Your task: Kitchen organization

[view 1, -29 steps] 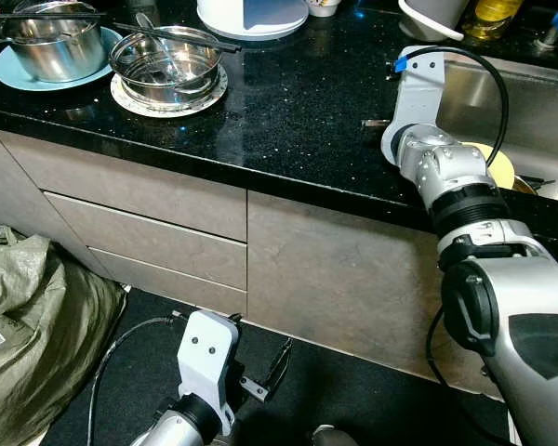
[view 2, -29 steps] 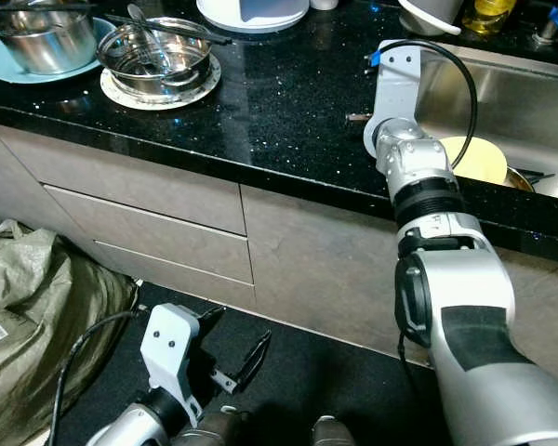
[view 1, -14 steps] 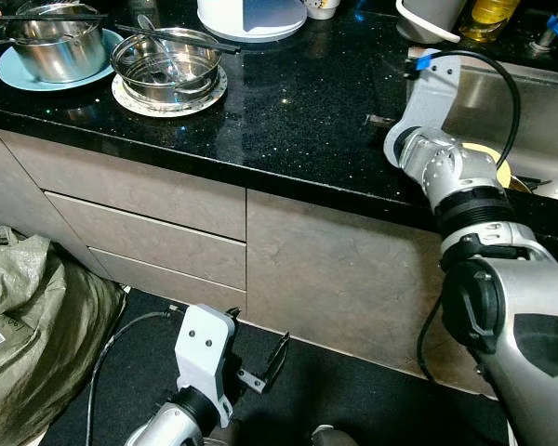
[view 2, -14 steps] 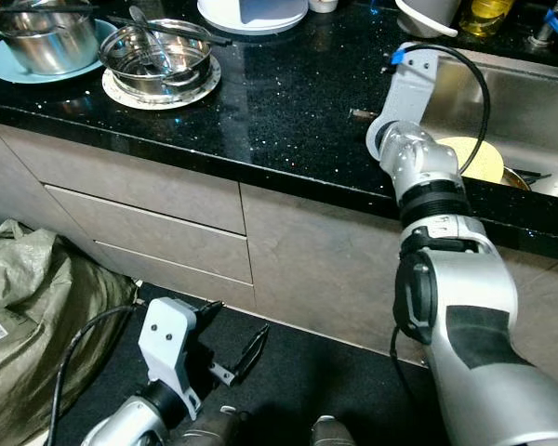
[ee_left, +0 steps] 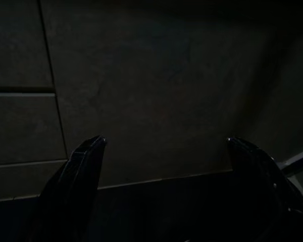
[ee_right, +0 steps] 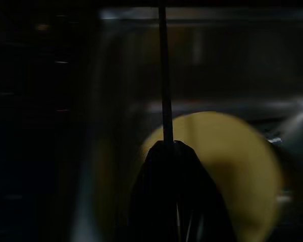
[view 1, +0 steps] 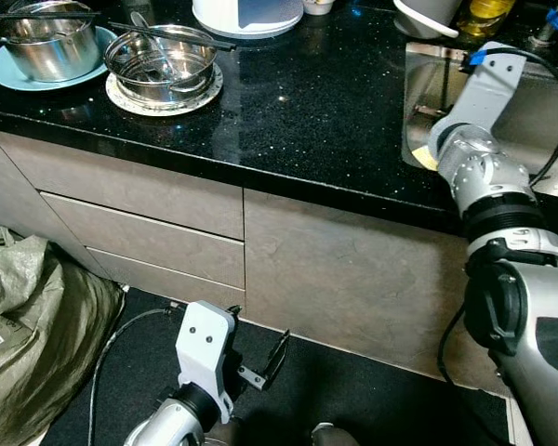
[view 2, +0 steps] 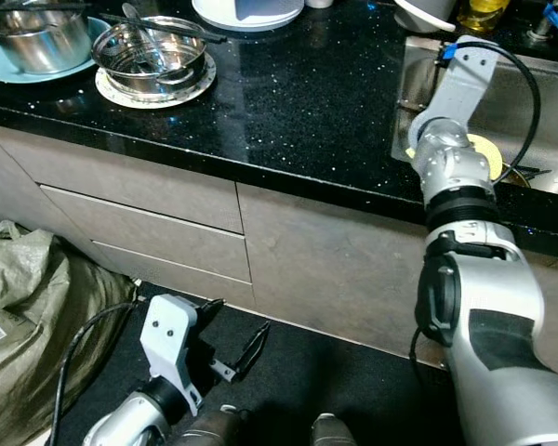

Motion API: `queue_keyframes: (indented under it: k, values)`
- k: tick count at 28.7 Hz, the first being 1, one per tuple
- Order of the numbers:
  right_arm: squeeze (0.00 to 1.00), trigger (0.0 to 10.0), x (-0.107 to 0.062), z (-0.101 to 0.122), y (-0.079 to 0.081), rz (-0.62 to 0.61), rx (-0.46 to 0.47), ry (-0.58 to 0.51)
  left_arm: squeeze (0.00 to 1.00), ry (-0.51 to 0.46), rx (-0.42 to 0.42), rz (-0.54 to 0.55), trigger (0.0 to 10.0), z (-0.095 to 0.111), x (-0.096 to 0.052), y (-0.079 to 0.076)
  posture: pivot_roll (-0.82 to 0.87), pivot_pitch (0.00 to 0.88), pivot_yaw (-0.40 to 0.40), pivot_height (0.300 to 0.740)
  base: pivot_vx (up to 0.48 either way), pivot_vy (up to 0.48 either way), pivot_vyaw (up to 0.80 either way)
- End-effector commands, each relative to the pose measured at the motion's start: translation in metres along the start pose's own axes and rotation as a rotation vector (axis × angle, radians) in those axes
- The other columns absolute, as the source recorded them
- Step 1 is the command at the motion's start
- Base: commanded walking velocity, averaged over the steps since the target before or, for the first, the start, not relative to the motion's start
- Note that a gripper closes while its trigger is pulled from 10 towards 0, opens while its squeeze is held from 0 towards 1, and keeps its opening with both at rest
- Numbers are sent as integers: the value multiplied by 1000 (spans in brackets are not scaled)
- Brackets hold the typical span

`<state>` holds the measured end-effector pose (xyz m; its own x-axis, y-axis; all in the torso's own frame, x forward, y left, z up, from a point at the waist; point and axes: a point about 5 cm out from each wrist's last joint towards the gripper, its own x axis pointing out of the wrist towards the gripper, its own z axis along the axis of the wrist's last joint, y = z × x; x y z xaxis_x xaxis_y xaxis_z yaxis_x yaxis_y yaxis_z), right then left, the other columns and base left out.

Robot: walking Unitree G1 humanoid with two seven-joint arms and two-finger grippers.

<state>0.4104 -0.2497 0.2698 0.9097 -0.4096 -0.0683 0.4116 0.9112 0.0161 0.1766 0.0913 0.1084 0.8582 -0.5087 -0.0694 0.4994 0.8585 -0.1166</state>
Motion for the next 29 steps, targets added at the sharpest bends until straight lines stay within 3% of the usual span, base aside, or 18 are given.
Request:
queue_keyframes:
  k: [1,3,4,6,8,9,10,16,20,24,29]
  values:
    - [0,0,1,-2,-5,-29,-36,-14,0,13,-12,-5,10000,-4,-1,-1,142,141,-62,740,0,0,0]
    - [0,0,1,-2,-10,-51,-46,-25,0,13,-12,-5,10000,-5,1,-1,142,131,-63,740,0,0,0]
    - [0,706,1,3,-15,-51,12,-69,0,12,-12,-6,10000,-6,2,0,141,119,-65,740,0,0,0]
    - [0,706,1,7,-17,-46,54,-97,0,12,-13,-6,10000,-7,3,0,141,117,-66,740,0,0,0]
    - [0,4275,0,16,-21,-47,98,-173,0,13,-13,-5,10000,-8,5,0,136,106,-67,740,0,0,0]
    - [0,4275,0,16,-21,-47,98,-173,0,13,-13,-5,10000,-8,5,0,136,106,-67,740,0,0,0]
    - [0,10000,-3,20,-17,25,147,-223,0,13,-14,-5,10000,-9,6,1,131,100,-68,740,0,0,0]
    - [0,10000,-4,15,-5,61,77,-222,0,8,-15,-7,10000,-9,9,1,130,95,-71,740,0,0,0]
    - [0,10000,-3,7,-1,34,-50,-206,0,3,-14,-6,10000,-9,10,0,135,96,-73,740,0,0,0]
    - [0,10000,-3,3,-2,63,2,-191,0,0,-13,-4,10000,-9,10,0,135,97,-74,736,0,0,-358]
    - [0,10000,-3,4,-1,77,0,-200,0,-2,-14,-4,10000,-9,10,0,131,98,-72,736,0,0,-623]
